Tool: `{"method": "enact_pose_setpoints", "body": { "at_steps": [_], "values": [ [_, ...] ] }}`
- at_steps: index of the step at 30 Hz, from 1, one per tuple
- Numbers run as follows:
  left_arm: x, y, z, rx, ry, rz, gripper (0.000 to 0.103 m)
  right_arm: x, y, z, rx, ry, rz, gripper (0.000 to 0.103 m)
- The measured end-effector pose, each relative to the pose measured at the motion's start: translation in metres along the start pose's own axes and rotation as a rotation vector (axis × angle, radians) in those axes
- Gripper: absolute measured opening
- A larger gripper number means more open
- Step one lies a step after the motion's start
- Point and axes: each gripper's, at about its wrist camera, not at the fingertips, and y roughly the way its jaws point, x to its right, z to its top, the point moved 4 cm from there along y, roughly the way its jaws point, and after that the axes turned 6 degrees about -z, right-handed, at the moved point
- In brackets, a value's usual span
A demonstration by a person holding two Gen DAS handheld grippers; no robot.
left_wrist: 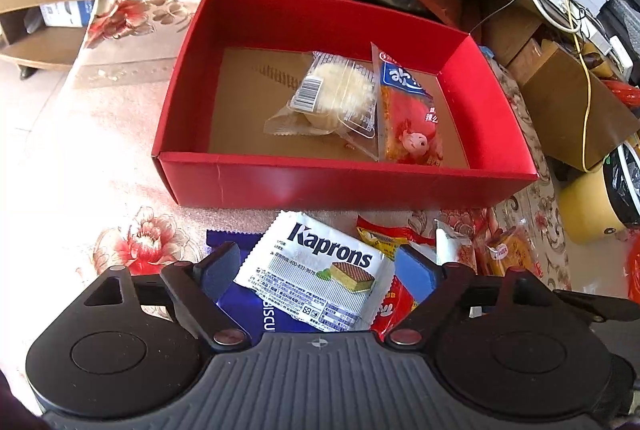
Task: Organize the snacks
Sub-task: 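Move the left tool to the Kaprons pack while the right moves to the long white bag, then grasp the white Kaprons wafer pack with the left tool while the right grasps the long white bag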
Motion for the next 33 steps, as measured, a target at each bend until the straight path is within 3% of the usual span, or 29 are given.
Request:
{"method": "enact_pose_setpoints", "body": {
  "at_steps": [10,13,18,22,24,33],
  "values": [
    [0.009,0.031,-0.004,-0.084,0.068,0.049,0.092,-0.002,-0.004,-0.005,0.01,-0.03,0.009,0.039],
    [0.009,0.025,-0.006,-0.076,0.083,0.04,0.086,-0.002,-0.003,-0.003,0.009,-0.038,0.006,0.041],
    [0.005,0.016,-0.01,-0.069,0.097,0.038,0.077,0.0,0.007,-0.004,-0.028,-0.052,-0.002,0.055],
    [0.002,0.008,-0.014,-0.065,0.092,0.037,0.074,-0.001,0.012,-0.005,-0.031,-0.052,0.001,0.058],
    [0.004,0.004,-0.019,-0.064,0.102,0.033,0.072,-0.004,0.011,-0.005,-0.023,-0.061,0.004,0.049],
    [0.001,-0.011,-0.032,-0.059,0.105,0.019,0.069,-0.014,-0.001,-0.012,0.011,-0.151,-0.036,0.036]
  ]
}}
